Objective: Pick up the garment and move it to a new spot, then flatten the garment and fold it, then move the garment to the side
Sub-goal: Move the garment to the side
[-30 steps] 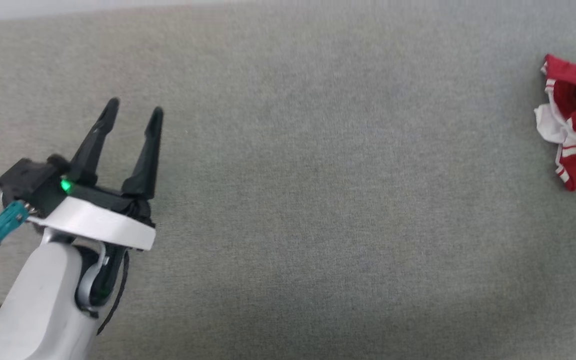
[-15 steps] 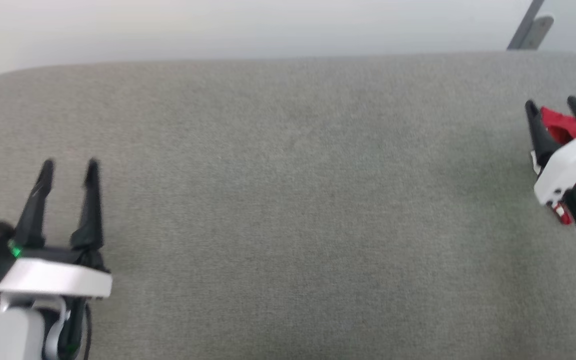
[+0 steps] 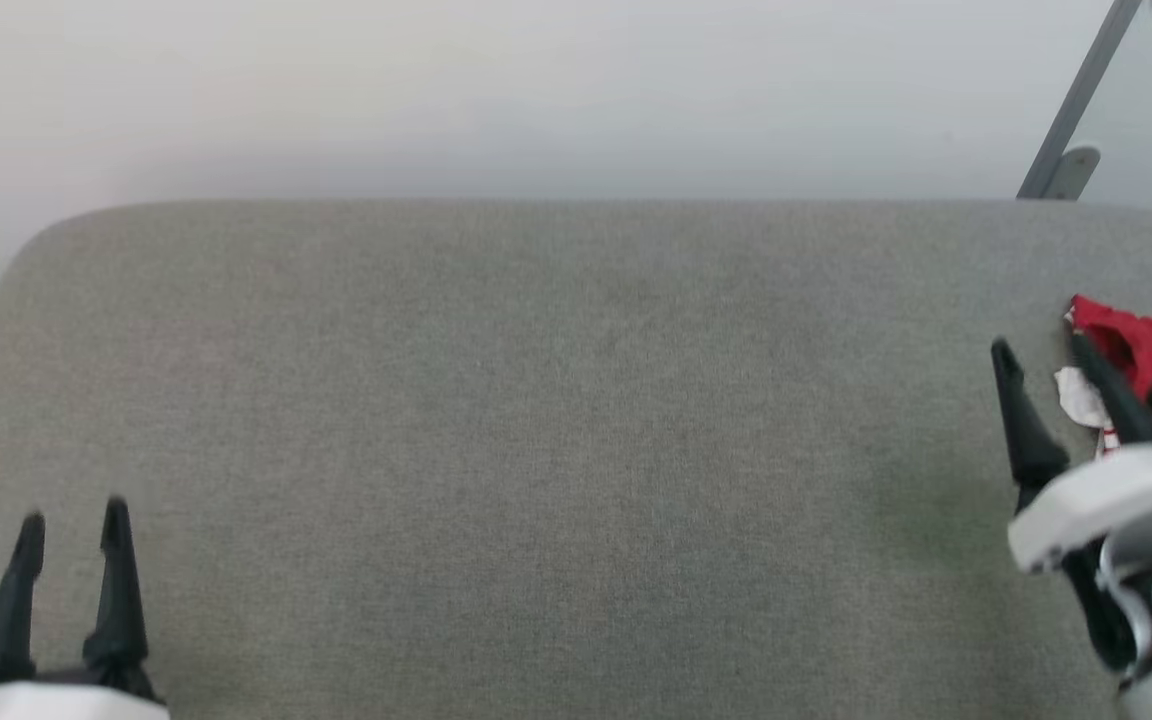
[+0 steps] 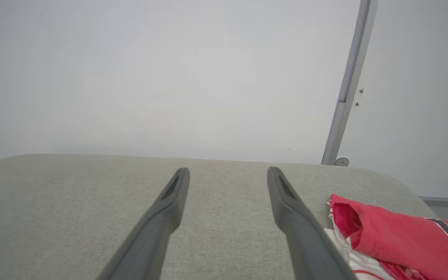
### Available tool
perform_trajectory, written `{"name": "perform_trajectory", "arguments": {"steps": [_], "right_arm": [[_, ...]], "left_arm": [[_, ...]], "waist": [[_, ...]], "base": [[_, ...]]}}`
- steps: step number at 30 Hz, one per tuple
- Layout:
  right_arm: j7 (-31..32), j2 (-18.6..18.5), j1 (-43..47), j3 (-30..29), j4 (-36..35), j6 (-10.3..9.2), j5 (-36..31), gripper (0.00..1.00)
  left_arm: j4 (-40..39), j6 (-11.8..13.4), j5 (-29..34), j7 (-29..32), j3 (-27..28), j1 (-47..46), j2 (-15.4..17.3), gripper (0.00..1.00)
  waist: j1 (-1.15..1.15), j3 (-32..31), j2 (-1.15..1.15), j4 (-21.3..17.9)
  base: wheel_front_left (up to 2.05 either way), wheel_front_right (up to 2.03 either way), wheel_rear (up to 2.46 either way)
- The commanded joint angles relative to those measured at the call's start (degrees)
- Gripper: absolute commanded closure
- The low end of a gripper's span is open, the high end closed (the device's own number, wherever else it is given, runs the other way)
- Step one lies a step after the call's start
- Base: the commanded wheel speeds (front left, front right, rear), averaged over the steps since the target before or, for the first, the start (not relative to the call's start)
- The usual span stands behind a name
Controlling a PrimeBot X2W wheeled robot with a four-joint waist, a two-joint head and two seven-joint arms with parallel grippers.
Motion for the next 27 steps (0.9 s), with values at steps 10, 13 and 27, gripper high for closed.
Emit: {"name": "perform_trajectory", "arguments": {"steps": [10,13,27], "right_arm": [[-4.5,2.9,11.4,-3.2,-4.0,-0.06,-0.4,0.00],[-4.9,3.5,13.2,-3.4,-4.7,-0.06,-0.9,0.00],[-7.3,6.0,19.7,-4.8,-5.3,-0.06,-0.9,0.00]], "left_arm": [[-1.1,-0.6,0.4,-0.2,-0.1,6.7,-1.1,0.00],[-1.4,-0.6,-0.2,-0.3,-0.5,7.1,-1.0,0.00],[-1.1,-0.6,-0.5,-0.2,-3.2,8.7,-0.1,0.00]], "waist": [[0.00,-3.1,0.00,-0.7],[0.00,-3.5,0.00,-0.9],[0.00,-5.4,0.00,-2.1]], "base": [[0.00,0.00,0.00],[0.00,0.00,0.00],[0.00,0.00,0.00]]}}
